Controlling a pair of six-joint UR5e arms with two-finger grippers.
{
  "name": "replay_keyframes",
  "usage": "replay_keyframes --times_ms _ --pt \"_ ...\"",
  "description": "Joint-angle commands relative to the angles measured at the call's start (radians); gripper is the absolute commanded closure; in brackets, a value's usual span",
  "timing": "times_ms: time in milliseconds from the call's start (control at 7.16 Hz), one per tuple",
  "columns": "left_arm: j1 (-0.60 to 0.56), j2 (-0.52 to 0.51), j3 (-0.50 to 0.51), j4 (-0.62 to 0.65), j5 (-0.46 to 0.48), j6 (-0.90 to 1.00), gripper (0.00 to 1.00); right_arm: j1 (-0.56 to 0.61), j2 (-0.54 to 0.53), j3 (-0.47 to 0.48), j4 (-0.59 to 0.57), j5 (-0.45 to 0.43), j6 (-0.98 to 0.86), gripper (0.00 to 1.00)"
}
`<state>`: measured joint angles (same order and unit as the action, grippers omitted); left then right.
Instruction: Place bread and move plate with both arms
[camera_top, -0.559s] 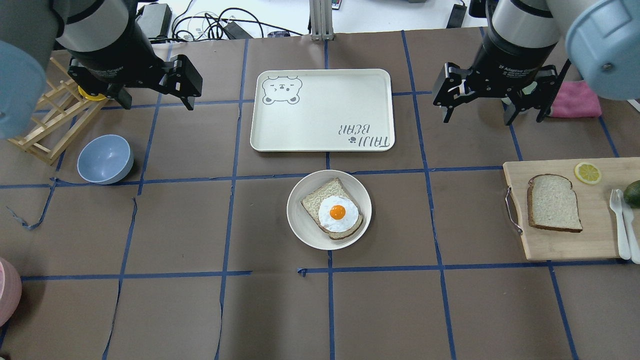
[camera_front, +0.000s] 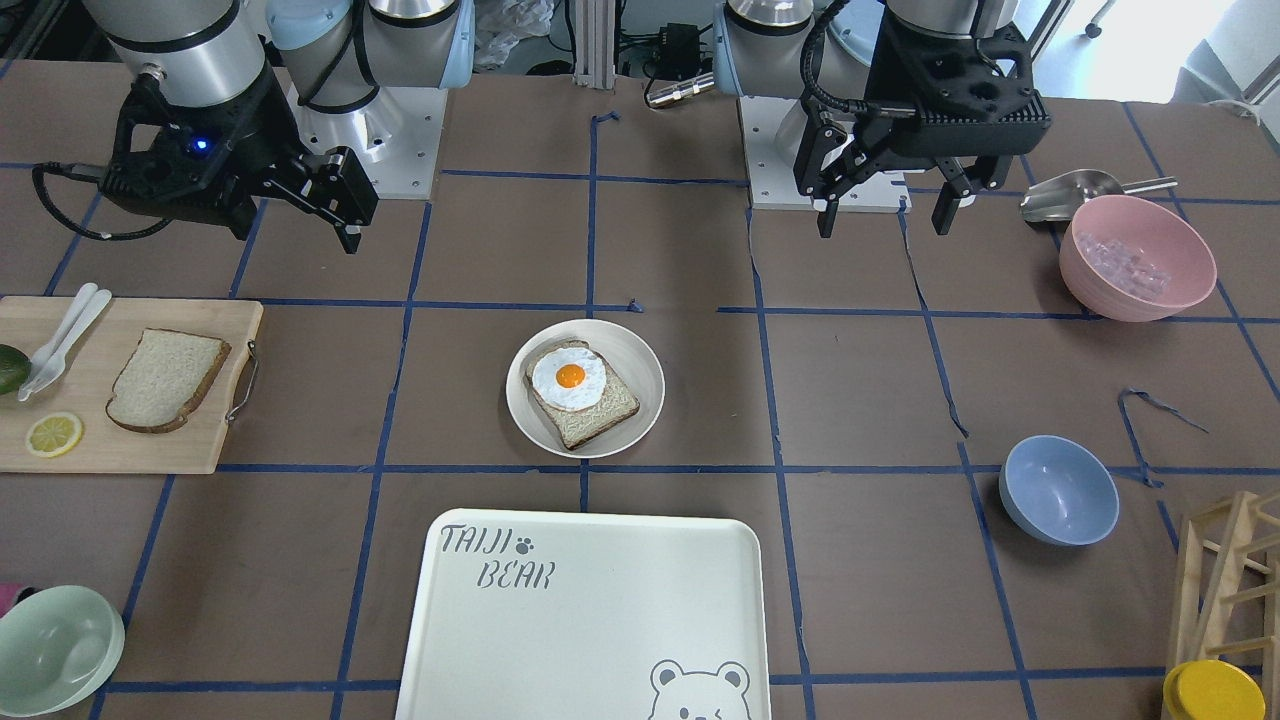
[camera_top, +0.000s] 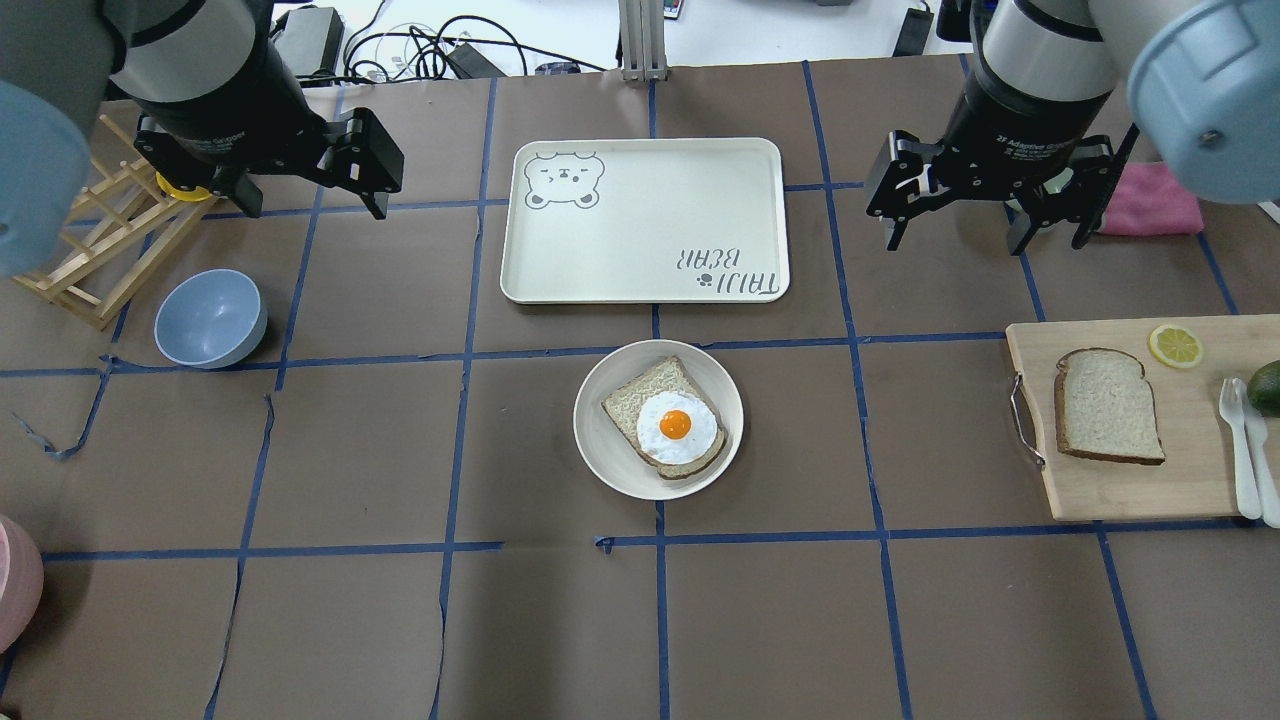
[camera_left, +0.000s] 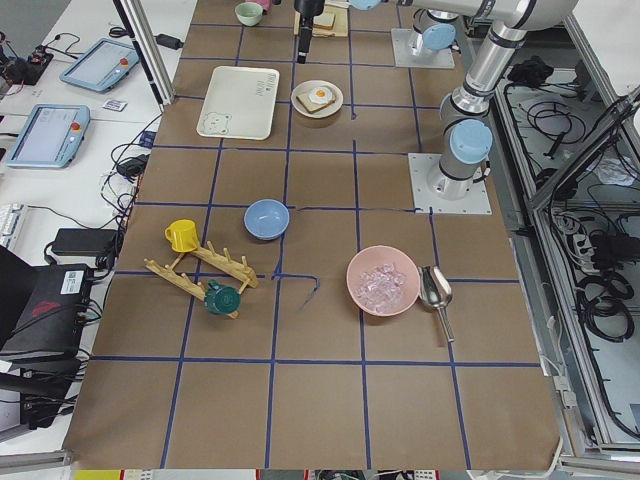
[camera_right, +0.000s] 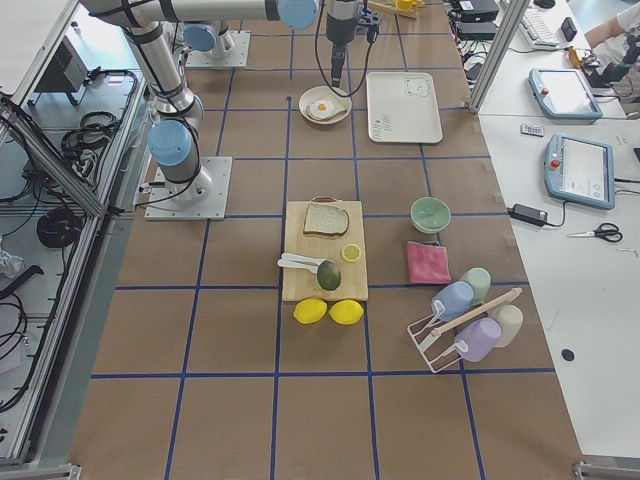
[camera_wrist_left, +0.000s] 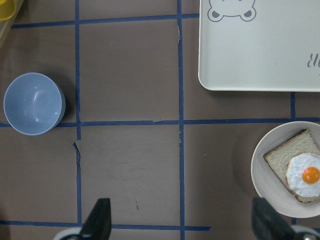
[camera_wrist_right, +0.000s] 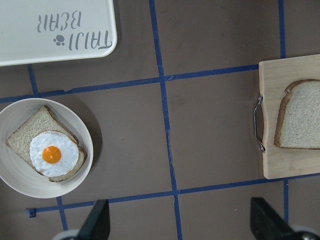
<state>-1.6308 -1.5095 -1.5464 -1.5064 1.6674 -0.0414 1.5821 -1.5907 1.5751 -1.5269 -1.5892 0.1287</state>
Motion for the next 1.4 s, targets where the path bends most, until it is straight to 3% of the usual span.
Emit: replay_keyframes --times_ms 0,1257 --pt "0.000 0.000 0.000 0.000 0.002 0.000 0.00 -0.002 0.000 -0.001 0.001 0.000 -0.009 0.00" --pt "0.002 0.003 0.000 -0.009 0.002 0.000 0.00 -0.001 0.000 0.006 0.014 -0.012 -0.004 0.00"
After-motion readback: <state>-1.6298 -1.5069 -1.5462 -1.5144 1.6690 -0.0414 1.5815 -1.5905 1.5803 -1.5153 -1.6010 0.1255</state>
